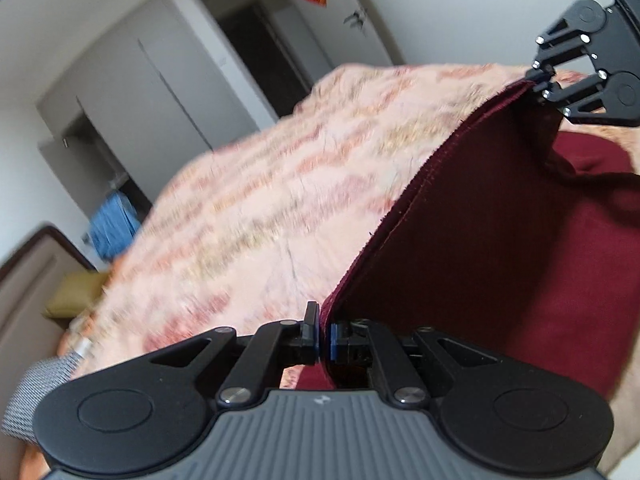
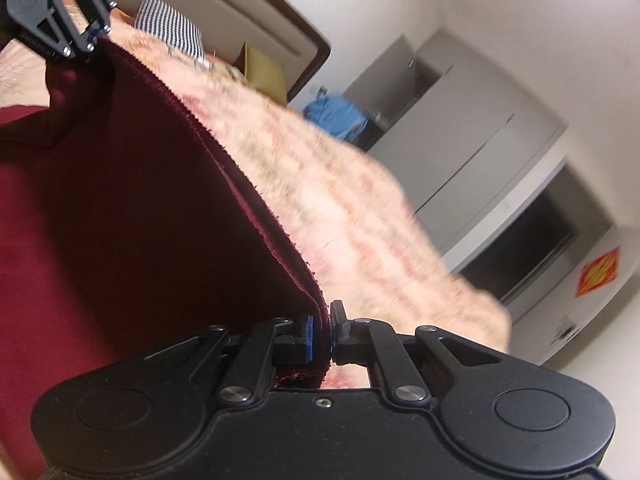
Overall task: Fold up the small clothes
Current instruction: 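Lift the held sweater edge with both grippers and fold it over the body, then open both grippers and release the folded sweater edge onto the body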
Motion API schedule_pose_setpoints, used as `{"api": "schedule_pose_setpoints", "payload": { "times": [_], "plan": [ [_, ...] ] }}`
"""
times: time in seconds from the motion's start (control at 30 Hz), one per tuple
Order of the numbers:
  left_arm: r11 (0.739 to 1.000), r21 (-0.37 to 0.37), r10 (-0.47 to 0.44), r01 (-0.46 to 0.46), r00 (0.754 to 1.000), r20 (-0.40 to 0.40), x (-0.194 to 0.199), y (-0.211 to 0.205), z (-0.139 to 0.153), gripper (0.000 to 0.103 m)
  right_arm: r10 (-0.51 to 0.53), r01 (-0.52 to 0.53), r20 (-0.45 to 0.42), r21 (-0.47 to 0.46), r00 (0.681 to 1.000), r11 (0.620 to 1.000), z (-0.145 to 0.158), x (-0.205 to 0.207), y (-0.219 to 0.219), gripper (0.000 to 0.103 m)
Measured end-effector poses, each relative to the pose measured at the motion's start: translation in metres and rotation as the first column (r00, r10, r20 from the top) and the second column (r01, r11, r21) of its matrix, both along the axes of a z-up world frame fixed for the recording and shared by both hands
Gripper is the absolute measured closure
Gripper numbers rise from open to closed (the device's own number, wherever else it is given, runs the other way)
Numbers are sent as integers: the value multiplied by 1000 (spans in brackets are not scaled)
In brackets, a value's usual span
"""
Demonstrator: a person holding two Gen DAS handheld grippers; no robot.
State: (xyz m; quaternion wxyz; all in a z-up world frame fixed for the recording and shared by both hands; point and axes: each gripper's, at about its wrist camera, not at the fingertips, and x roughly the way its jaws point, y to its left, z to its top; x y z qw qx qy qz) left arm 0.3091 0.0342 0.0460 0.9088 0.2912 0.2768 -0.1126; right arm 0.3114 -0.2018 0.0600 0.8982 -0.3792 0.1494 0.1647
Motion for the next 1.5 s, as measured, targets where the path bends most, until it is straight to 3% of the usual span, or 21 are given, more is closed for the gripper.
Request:
{"api": "schedule_pose_setpoints", "payload": {
  "times": [0.17, 0.33, 0.37, 0.43, 0.5, 0.6, 0.67, 0.77, 0.87, 0.93, 1.03, 1.2, 1.3, 1.37, 1.5],
  "plan": [
    [1000, -13, 3, -4, 997, -81, 39, 12, -32, 98, -17, 18, -88, 11, 996, 1000, -27, 34, 4, 93],
    [996, -80, 35, -47, 989, -142, 52, 28, -54, 92, -30, 42, -161, 69, 986, 997, -40, 47, -3, 81],
    [993, -98, 47, -63, 986, -158, 51, 31, -57, 87, -31, 47, -177, 84, 984, 995, -41, 49, -6, 77],
    [983, -147, 78, -111, 975, -209, 59, 42, -59, 76, -37, 61, -204, 114, 978, 992, -41, 51, -10, 52],
    [967, -196, 113, -164, 962, -249, 61, 52, -61, 39, -50, 81, -215, 137, 975, 987, -41, 49, -11, 37],
    [929, -285, 152, -236, 945, -290, 63, 71, -52, 20, -47, 110, -266, 228, 963, 968, -38, 54, -25, 25],
    [886, -367, 168, -282, 935, -311, 62, 88, -45, 10, -15, 123, -308, 334, 951, 935, -34, 54, -37, 14],
    [814, -478, 205, -330, 933, -297, 54, 102, -31, 7, 9, 157, -342, 456, 940, 876, -28, 45, -51, 9],
    [780, -534, 227, -326, 943, -244, 38, 111, -25, 2, 14, 157, -327, 490, 945, 857, -28, 25, -57, 4],
    [785, -539, 225, -305, 951, -211, 23, 109, -26, 1, 13, 148, -318, 476, 948, 867, -32, 11, -56, 4],
    [821, -516, 180, -243, 969, -169, 0, 94, -37, 1, -11, 132, -281, 413, 960, 901, -46, -9, -47, 4],
    [919, -370, 102, -137, 988, -113, -26, 48, -74, 1, -90, 151, -198, 315, 976, 937, -74, -12, -36, 4],
    [946, -291, 127, -141, 990, -66, -26, 30, -89, 1, -147, 189, -150, 331, 978, 924, -78, -4, -38, 2],
    [942, -286, 174, -176, 984, -32, -21, 30, -92, 1, -207, 241, -131, 364, 969, 899, -78, 3, -44, 2],
    [889, -354, 308, -291, 951, -7, -6, 61, -89, 1, -314, 337, -129, 459, 941, 822, -79, 12, -68, 1]
  ]
}}
